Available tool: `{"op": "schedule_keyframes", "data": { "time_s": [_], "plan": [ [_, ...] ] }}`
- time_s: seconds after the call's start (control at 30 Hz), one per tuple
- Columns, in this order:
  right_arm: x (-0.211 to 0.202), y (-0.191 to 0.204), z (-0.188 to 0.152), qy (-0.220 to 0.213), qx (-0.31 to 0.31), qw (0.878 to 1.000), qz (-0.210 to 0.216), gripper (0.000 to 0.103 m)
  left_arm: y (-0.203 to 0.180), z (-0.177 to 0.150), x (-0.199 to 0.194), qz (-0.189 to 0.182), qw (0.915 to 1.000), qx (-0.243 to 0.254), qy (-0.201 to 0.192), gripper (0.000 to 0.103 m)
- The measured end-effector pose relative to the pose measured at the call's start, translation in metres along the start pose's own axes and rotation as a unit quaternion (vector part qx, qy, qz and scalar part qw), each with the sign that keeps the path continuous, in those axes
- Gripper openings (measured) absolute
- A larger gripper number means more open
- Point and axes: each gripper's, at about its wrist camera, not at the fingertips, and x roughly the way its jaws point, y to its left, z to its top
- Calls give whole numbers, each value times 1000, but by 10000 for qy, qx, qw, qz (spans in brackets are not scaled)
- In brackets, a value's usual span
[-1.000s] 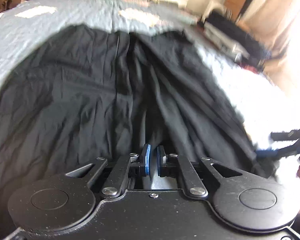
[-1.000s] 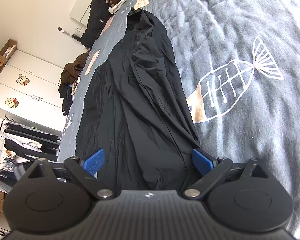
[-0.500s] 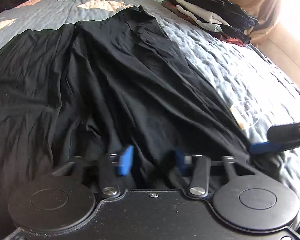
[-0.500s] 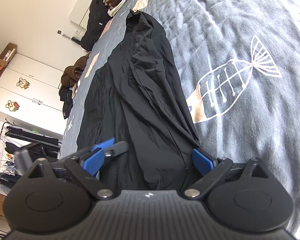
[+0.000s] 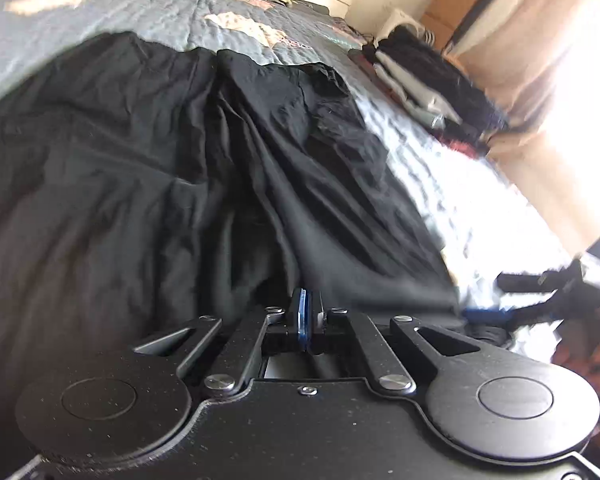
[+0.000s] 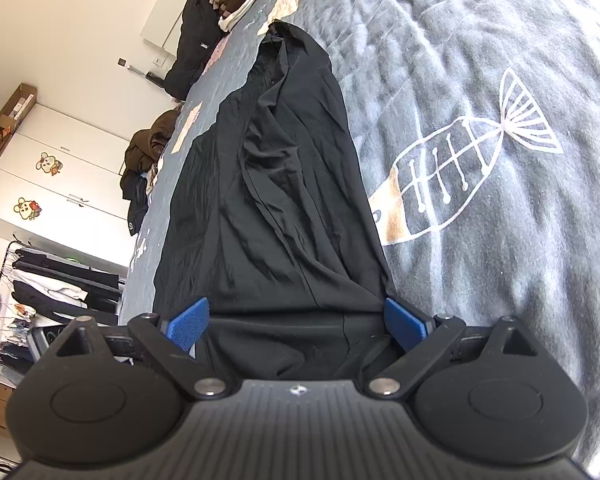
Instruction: Fold clothes
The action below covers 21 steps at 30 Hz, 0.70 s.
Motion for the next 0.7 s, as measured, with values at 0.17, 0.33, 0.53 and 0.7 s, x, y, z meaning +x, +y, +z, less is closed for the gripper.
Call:
{"op": "schedule_keyframes", "data": {
  "time_s": [0.17,0.33,0.53,0.7],
  "plan": [
    [-15,18,14,-267,-168,9995,12,95,-5,9,-23,-183,9991,58,-382,2],
    [3,58,61,-263,-937,9939,-513,95,-14,20,-12,-171,9993,110,-319,14],
    [65,106,114,-140,-2264,9620,-1518,95,-16,10,-12,-243,9990,160,-335,60],
    [126,123,136,208,-3130,9183,-2416,95,-13,2,-9,-226,9992,203,-275,60]
  ]
}}
